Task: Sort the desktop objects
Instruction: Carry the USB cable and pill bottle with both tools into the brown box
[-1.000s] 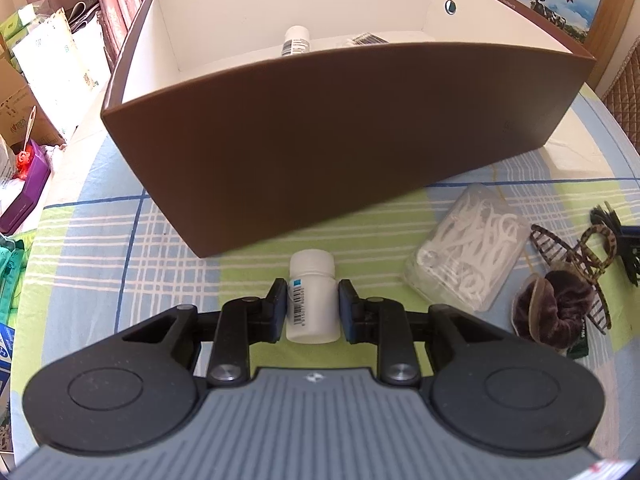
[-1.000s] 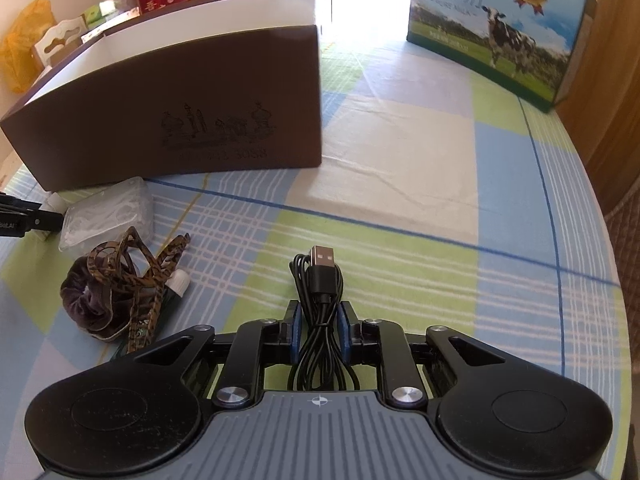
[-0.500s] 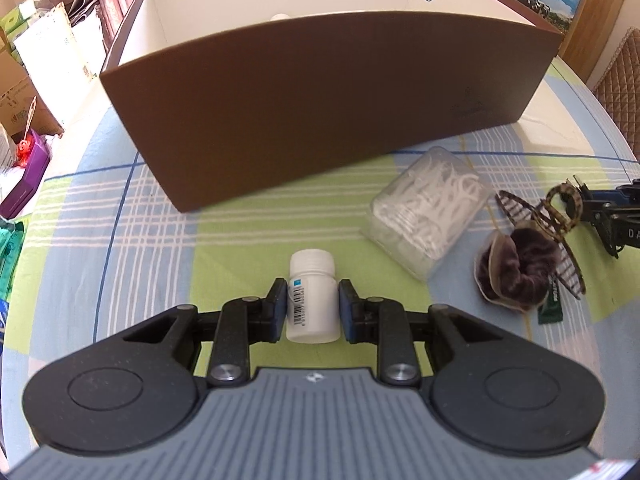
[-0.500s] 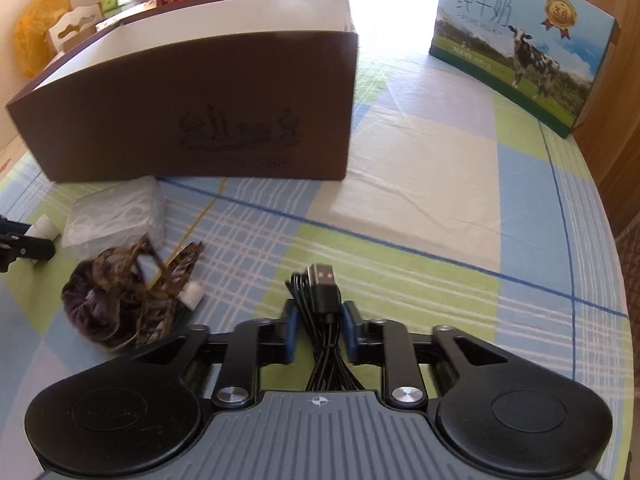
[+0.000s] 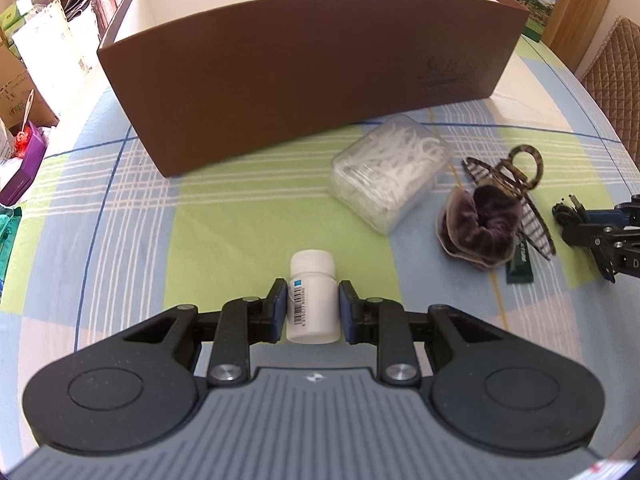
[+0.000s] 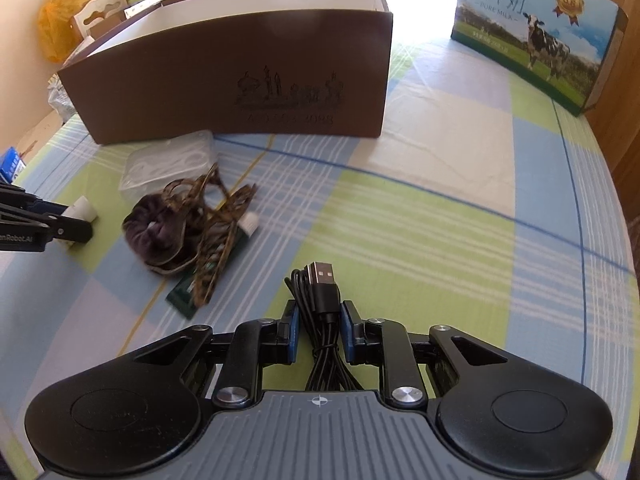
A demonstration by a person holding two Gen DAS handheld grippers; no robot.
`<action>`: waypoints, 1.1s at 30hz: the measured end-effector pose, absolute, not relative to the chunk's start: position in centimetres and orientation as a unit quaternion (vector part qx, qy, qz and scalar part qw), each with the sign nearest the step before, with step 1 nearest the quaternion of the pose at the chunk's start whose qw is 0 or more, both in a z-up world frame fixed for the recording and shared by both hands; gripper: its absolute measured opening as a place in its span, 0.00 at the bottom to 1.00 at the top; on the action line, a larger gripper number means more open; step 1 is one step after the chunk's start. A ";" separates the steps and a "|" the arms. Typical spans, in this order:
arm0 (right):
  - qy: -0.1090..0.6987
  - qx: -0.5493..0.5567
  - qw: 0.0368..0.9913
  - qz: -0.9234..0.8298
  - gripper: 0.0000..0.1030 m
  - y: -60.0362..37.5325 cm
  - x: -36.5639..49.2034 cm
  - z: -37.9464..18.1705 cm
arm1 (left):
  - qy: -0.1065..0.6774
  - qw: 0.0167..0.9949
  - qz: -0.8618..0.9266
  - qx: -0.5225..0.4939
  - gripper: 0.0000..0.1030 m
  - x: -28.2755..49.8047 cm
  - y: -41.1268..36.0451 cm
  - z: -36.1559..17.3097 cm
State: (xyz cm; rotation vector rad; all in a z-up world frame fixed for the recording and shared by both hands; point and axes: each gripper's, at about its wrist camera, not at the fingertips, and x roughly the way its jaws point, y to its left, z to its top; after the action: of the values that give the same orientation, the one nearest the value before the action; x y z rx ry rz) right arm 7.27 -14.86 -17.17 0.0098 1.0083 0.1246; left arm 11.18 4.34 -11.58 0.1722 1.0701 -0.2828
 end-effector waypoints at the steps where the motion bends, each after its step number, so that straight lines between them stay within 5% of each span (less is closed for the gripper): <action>1: 0.484 0.008 0.873 0.061 0.17 -14.9 7.0 -17.1 | 0.509 0.847 -0.134 0.081 0.22 11.0 4.3 -11.5; 33: 0.428 0.051 0.896 0.103 0.14 -14.0 7.1 -10.7 | 0.438 0.884 -0.148 0.065 0.22 9.6 4.6 -5.2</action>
State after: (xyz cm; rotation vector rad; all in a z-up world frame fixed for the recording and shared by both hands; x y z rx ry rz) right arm 7.15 -14.03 -10.72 0.1060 0.8869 0.2137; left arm 9.56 4.57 -5.24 0.1361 0.9110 -0.3089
